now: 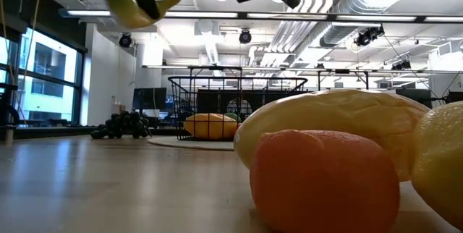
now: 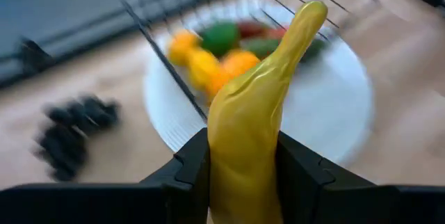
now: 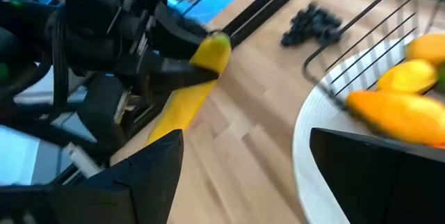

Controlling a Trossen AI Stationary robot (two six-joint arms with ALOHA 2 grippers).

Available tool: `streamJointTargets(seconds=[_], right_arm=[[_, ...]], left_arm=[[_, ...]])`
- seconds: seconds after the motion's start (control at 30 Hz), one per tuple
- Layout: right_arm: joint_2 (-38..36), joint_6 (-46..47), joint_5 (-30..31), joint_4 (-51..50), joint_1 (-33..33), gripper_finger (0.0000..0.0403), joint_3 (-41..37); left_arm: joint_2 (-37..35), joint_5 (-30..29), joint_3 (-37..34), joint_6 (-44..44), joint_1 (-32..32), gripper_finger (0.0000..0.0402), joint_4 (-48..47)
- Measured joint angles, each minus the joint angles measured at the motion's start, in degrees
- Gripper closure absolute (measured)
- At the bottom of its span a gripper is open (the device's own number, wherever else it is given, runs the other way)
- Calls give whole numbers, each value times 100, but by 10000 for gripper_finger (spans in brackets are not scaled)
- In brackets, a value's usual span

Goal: Build produce basket
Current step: Put the yellow banana into the black wire basket

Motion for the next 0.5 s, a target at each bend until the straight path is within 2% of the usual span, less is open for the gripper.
streamJointTargets(seconds=[0.13, 0.23, 0.37, 0.5], right_arm=[[-1, -41, 50, 35, -329, 110, 0], [-1, -41, 53, 67, -578, 110, 0], [-1, -44, 53, 124, -863, 110, 0], [-1, -120, 53, 217, -1099, 110, 0]], left_arm=[[-270, -289, 0, 1164, 819, 297, 135], [-392, -240, 0, 2205, 1446, 297, 507], [-444, -126, 2, 3523, 2188, 286, 1386], [-423, 290, 2, 4646, 2848, 288, 2538]])
